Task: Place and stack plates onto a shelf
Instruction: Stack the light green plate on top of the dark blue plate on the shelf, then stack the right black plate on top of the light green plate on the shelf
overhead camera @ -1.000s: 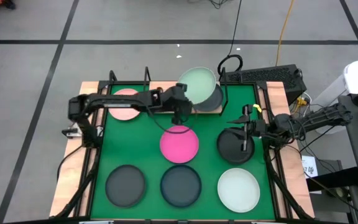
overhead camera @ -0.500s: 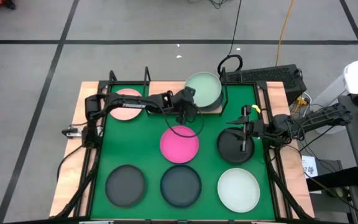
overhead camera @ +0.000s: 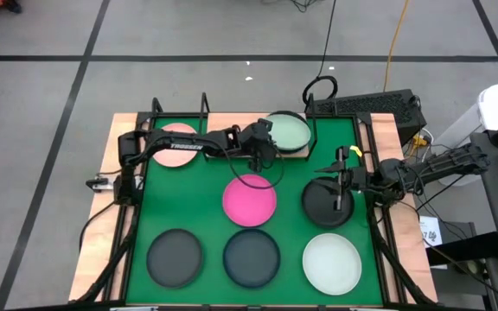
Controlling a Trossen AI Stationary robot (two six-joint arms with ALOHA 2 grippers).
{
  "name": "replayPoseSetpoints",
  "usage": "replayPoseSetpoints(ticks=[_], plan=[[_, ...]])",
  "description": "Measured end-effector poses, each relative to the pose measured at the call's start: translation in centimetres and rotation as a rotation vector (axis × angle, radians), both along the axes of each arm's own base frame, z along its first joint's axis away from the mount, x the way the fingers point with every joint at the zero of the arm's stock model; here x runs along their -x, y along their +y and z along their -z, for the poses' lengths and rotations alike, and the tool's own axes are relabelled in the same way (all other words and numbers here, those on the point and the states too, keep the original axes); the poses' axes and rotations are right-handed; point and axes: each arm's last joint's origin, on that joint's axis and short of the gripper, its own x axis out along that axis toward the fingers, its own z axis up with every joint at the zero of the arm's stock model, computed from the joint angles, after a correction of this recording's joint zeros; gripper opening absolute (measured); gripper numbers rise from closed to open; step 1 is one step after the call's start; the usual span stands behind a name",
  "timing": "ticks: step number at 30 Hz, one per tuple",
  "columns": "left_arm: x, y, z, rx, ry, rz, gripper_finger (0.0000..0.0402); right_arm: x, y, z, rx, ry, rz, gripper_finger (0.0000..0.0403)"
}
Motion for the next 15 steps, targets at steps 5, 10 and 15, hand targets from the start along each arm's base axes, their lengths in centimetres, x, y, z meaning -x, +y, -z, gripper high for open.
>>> replayPoseSetpoints(ticks=[5,10,15], plan=[[0.1,0.0,-0.9,0.008,-0.055,-0.051,0.0149,0.0,0.0,0.0,0.0,0.001,0.0,0.01],[1.0,-0.7,-3.8,0.0,-0.133,-0.142,0.0154,0.0,0.0,0.1,0.001,0.005,0.0,0.01],[2.7,-1.7,-7.3,0.049,-0.198,-0.16,0.0154,0.0,0.0,0.1,-0.007,0.006,-0.002,0.01]])
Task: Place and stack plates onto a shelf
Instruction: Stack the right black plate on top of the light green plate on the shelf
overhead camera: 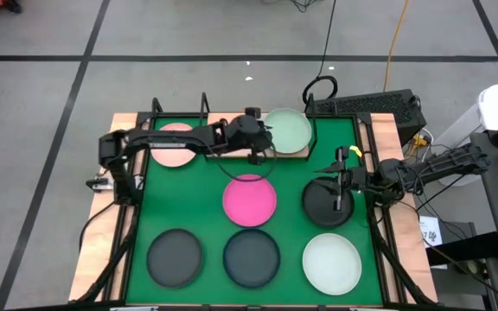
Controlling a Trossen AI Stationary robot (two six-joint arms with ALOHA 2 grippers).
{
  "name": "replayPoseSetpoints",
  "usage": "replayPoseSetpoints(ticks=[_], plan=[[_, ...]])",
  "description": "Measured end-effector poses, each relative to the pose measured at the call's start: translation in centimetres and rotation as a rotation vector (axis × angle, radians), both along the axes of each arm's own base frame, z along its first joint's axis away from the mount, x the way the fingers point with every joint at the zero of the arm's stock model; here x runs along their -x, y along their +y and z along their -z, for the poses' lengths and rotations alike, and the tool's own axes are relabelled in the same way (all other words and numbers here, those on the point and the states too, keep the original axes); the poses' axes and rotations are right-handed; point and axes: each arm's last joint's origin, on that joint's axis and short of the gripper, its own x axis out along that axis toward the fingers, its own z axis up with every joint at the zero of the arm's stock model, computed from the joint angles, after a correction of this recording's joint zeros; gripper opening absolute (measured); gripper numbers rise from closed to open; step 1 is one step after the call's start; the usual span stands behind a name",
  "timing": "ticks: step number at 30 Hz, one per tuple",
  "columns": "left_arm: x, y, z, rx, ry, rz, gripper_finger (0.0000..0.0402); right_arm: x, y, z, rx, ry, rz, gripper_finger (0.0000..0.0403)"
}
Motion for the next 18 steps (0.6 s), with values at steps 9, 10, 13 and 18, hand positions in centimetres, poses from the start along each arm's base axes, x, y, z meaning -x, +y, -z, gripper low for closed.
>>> replayPoseSetpoints(ticks=[9,10,13,18], plan=[[5.5,-4.8,-8.1,0.17,-0.202,0.095,0.0154,-0.1,0.0,0.2,-0.027,0.014,-0.008,0.01],[6.4,-5.5,-8.9,0.18,-0.214,0.102,0.0154,-0.2,0.1,0.2,-0.031,0.017,-0.009,0.01],[8.9,-7.0,-9.9,0.224,-0.257,0.109,0.0154,-0.2,0.1,0.3,-0.037,0.021,-0.011,0.01],[13.3,-9.1,-8.0,0.284,-0.322,0.048,0.0154,-0.3,0.1,0.3,-0.037,0.023,-0.013,0.01]])
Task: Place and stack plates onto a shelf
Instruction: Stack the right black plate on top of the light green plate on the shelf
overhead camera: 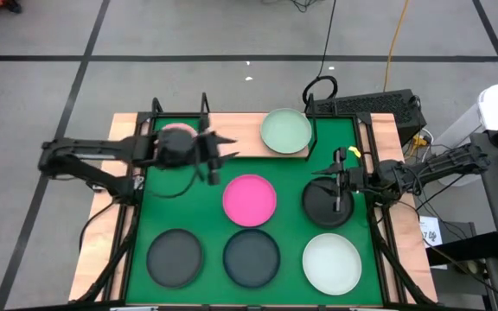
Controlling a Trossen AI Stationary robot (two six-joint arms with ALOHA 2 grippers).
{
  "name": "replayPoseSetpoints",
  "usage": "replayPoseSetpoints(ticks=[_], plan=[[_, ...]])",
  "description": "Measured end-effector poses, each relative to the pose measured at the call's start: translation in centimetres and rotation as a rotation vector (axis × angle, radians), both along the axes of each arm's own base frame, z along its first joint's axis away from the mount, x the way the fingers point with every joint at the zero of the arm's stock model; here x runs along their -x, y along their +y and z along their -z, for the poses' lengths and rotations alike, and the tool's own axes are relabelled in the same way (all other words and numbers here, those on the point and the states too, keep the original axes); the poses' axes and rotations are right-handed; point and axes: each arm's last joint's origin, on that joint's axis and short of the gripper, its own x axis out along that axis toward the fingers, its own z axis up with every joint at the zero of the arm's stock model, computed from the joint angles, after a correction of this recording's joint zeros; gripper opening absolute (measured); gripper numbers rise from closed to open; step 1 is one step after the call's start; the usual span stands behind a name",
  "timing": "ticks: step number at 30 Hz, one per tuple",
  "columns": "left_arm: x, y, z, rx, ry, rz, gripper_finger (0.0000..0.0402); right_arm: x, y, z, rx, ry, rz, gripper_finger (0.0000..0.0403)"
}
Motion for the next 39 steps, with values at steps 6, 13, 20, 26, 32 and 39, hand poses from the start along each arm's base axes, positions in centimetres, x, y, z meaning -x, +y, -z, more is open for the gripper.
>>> replayPoseSetpoints(ticks=[6,13,20,26,32,39], plan=[[4.6,-1.7,3.6,0.116,-0.193,0.005,0.0154,-0.5,0.1,0.4,0.007,0.03,-0.002,0.01],[8.5,-2.5,7.1,0.203,-0.312,0.038,0.0154,-1.7,0.4,0.2,-0.004,0.113,-0.003,0.01],[10.0,-2.3,10.6,0.233,-0.339,0.007,0.0154,-3.7,0.6,0.2,-0.04,0.281,0.035,0.01],[10.2,-2.1,12.6,0.19,-0.41,0.013,0.0154,-5.1,0.2,0.6,-0.149,0.509,0.079,0.01],[10.4,-2.0,13.6,0.187,-0.422,0.008,0.0154,-5.9,0.7,1.3,-0.233,0.637,0.037,0.01],[10.5,-2.0,13.5,0.171,-0.437,0.012,0.0154,-6.4,0.9,3.1,-0.311,0.76,0.087,0.01]])
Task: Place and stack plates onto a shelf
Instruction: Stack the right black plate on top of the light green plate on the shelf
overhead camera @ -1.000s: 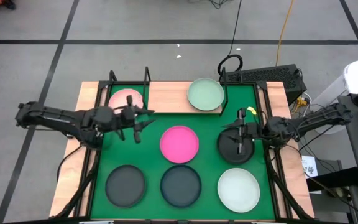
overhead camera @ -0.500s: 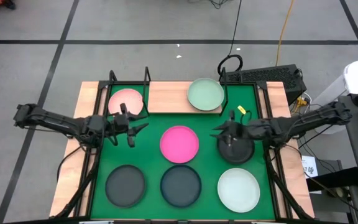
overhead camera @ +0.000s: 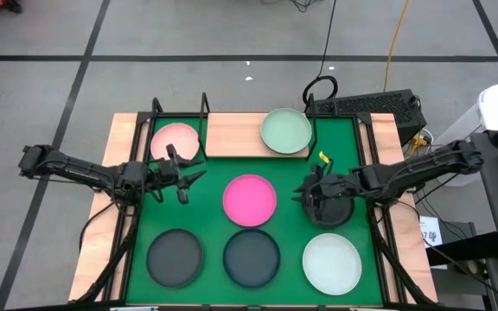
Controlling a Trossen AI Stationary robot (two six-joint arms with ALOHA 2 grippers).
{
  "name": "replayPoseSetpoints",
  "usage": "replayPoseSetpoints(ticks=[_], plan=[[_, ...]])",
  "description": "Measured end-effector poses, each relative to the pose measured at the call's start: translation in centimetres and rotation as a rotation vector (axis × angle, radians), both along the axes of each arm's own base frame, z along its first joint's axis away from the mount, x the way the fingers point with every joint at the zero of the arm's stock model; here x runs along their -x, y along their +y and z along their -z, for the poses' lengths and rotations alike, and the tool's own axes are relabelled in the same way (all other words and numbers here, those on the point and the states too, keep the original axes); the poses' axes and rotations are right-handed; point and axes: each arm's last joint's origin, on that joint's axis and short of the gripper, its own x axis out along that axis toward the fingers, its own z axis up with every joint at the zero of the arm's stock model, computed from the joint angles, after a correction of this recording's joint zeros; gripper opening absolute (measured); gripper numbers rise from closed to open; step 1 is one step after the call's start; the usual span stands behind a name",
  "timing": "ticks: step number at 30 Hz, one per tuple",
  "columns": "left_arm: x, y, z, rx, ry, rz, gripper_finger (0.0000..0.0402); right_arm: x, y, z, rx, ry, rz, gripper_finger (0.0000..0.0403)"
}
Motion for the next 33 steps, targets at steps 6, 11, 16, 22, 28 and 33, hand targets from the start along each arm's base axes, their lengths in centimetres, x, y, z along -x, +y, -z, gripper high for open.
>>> replayPoseSetpoints(ticks=[6,11,16,22,28,33], plan=[[0.0,0.0,-0.2,-0.008,-0.018,-0.001,0.0154,-1.5,0.4,-1.0,-0.023,0.098,0.006,0.01],[0.0,0.0,-0.2,-0.011,-0.016,0.002,0.0154,-2.5,0.7,-2.4,0.01,0.219,-0.007,0.01],[0.0,0.0,-0.2,-0.011,-0.016,0.002,0.0154,-2.1,1.1,-0.5,-0.087,0.409,-0.004,0.01],[0.0,0.0,-0.2,-0.01,-0.017,0.002,0.0154,-2.1,2.2,2.4,-0.121,0.553,0.013,0.01],[0.0,0.0,-0.2,-0.009,-0.017,0.002,0.0154,-2.4,2.6,3.7,-0.128,0.608,0.046,0.01],[0.0,0.0,-0.2,-0.002,-0.018,0.002,0.0154,-2.5,2.7,4.8,-0.132,0.649,0.078,0.0118]])
